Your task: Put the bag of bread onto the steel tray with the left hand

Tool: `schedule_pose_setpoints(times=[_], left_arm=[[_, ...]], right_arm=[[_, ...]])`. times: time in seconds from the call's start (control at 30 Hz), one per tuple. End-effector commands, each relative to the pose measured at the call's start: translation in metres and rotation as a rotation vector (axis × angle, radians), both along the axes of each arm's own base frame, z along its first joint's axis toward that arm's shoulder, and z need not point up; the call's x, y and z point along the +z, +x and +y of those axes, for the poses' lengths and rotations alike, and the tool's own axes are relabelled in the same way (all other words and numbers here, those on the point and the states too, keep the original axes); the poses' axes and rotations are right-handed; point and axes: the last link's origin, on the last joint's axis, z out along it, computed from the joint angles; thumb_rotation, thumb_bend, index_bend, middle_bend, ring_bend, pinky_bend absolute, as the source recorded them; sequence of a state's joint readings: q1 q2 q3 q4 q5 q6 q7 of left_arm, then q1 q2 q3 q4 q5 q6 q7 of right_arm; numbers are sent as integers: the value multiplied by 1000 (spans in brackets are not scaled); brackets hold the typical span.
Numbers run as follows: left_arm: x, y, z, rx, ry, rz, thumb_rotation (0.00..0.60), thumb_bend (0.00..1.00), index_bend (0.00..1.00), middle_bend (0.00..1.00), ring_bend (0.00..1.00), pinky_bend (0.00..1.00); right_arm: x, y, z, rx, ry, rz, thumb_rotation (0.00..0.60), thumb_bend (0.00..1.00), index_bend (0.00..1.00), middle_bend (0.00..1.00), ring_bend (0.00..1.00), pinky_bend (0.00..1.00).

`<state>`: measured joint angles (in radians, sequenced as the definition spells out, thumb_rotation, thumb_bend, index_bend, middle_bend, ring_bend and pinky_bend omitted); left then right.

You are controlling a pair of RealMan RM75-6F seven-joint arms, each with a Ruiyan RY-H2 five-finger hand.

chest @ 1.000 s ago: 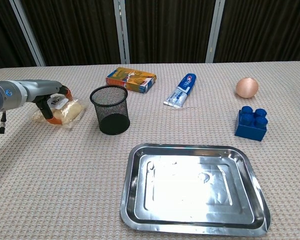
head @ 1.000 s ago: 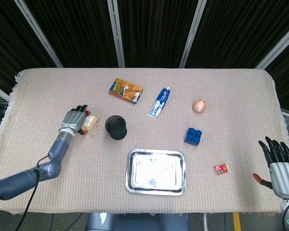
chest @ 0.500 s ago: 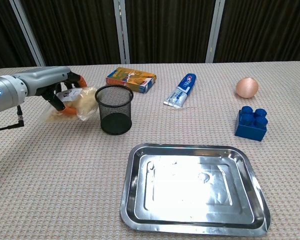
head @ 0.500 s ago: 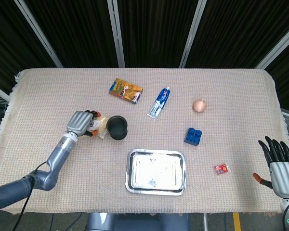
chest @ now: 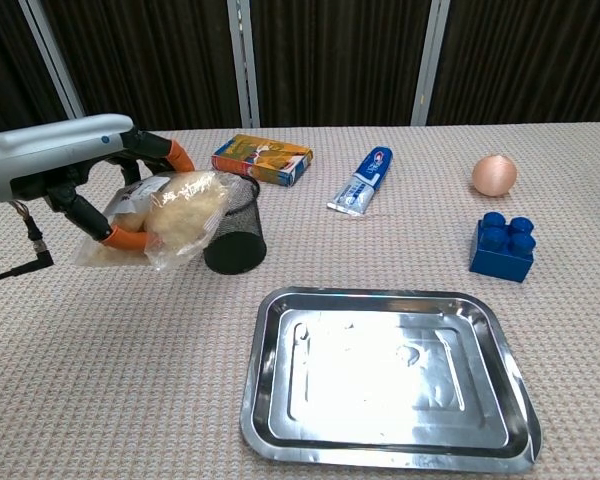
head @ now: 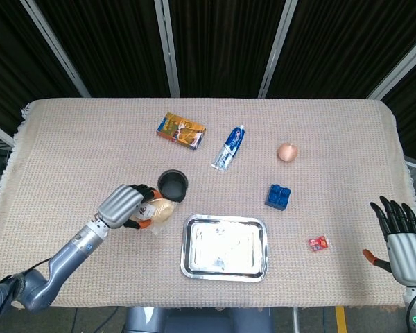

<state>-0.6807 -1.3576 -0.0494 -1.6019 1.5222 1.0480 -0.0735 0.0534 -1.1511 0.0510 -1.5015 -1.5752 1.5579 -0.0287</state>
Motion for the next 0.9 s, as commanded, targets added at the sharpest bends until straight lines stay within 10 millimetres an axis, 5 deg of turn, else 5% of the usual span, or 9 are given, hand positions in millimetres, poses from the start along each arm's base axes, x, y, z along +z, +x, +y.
schedule_pose_setpoints(times=[0.03,0.27,0.6,0.67,0.77,0.9], left_arm=[[8,6,-14,-39,-16,-9,600,453,607,360,327,495],[-4,34,-28,-100,-65,-58,600,455,606,359,328,495],[-56,91,-27,-256,-70,9,600,454,571,327,324,483],[-67,100,-27,-272,-73,25,600,438,487,298,309,453],[-81,112,-27,-269,-97,38,600,290,247,155,188,254],[-95,123,-28,-269,-134,66,600,105,75,11,15,54]], right_arm=[[0,0,0,1,-1,-1,600,0,68,0,0,20],[-1,0,0,3,3,-1,600,0,68,0,0,20],[-1,4,0,14,5,2,600,0,69,0,0,20],[-2,4,1,13,6,2,600,0,68,0,0,20],[-1,5,1,15,5,0,600,0,68,0,0,20],[1,6,0,18,-1,5,600,0,68,0,0,20]])
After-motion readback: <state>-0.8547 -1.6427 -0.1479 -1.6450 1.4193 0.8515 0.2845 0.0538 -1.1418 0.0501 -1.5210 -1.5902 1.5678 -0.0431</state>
